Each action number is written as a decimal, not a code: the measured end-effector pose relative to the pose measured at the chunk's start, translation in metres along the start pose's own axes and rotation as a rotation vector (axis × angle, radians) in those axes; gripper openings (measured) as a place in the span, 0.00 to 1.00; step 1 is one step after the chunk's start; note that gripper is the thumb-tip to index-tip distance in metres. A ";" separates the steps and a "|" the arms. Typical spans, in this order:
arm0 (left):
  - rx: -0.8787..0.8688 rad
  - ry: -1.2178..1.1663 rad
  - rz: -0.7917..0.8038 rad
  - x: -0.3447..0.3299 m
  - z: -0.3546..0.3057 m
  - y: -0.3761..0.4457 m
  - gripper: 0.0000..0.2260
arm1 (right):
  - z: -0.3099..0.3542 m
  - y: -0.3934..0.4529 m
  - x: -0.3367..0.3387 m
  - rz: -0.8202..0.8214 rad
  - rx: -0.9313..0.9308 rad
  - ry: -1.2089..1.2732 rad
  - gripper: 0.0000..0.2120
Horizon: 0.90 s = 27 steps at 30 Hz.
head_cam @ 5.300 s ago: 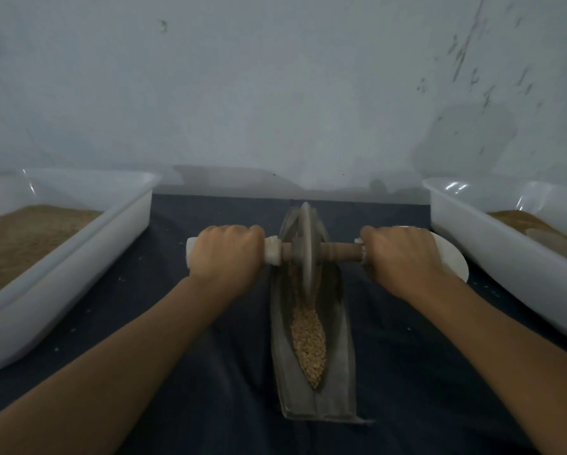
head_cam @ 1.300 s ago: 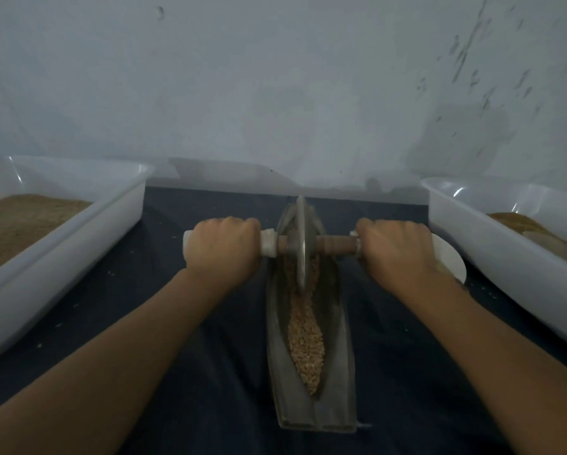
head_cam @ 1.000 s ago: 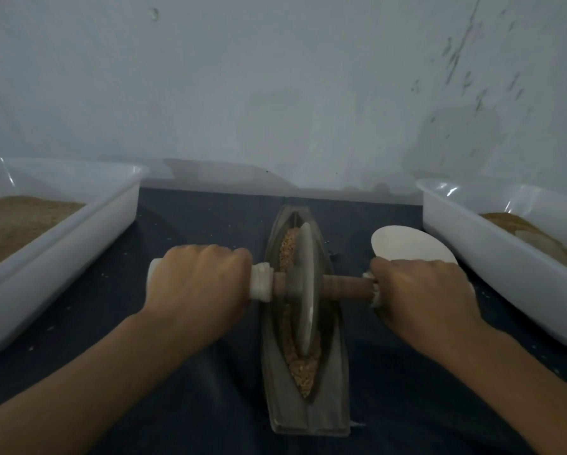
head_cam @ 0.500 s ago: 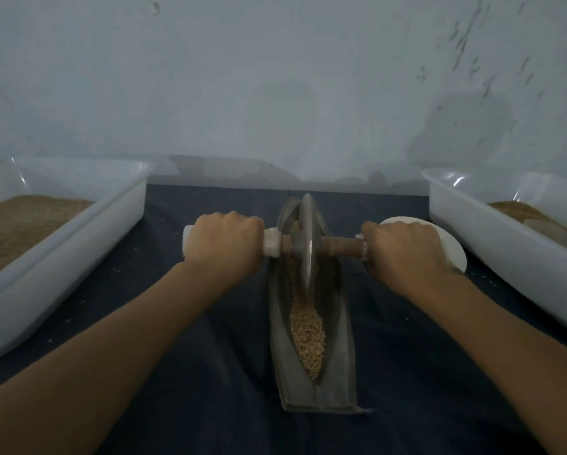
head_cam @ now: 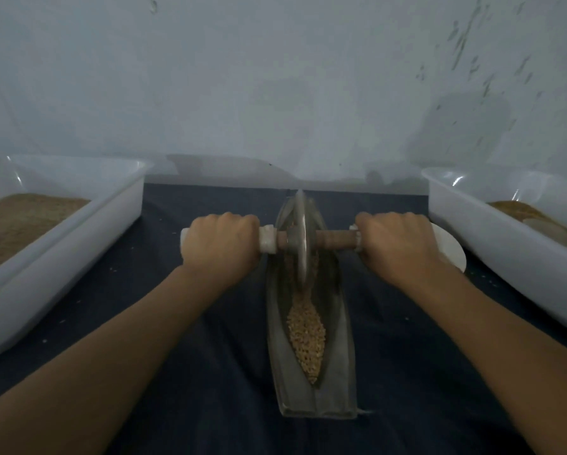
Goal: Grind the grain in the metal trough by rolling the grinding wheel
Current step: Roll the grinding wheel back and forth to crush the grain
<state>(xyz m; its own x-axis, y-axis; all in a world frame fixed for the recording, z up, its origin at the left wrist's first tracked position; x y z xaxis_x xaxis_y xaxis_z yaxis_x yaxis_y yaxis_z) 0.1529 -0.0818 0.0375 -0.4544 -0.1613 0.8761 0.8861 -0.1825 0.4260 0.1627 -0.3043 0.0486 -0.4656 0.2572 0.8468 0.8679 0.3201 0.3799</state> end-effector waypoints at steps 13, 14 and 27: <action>-0.116 0.010 -0.035 0.033 -0.002 -0.052 0.21 | 0.003 -0.064 0.020 0.024 0.095 0.093 0.17; -0.101 0.033 -0.019 0.030 -0.002 -0.048 0.20 | 0.003 -0.058 0.019 0.026 0.072 0.090 0.18; -0.096 0.033 0.006 0.020 -0.001 -0.024 0.16 | 0.003 -0.039 0.011 0.080 0.037 0.023 0.13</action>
<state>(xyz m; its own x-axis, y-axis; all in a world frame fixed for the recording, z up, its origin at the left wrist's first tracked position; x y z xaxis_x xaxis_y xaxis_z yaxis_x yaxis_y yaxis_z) 0.1227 -0.0816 0.0446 -0.4533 -0.1944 0.8699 0.8768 -0.2729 0.3959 0.1233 -0.3115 0.0418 -0.3907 0.2623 0.8823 0.8949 0.3326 0.2974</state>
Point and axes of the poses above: each hand's wrist, its own y-axis towards the middle knuckle, its own x-axis out of the back of the hand, z = x × y, the point moved 5 cm from there along y, towards the middle knuckle, and after that the axes turned 10 degrees about z, right-handed, at the moved point
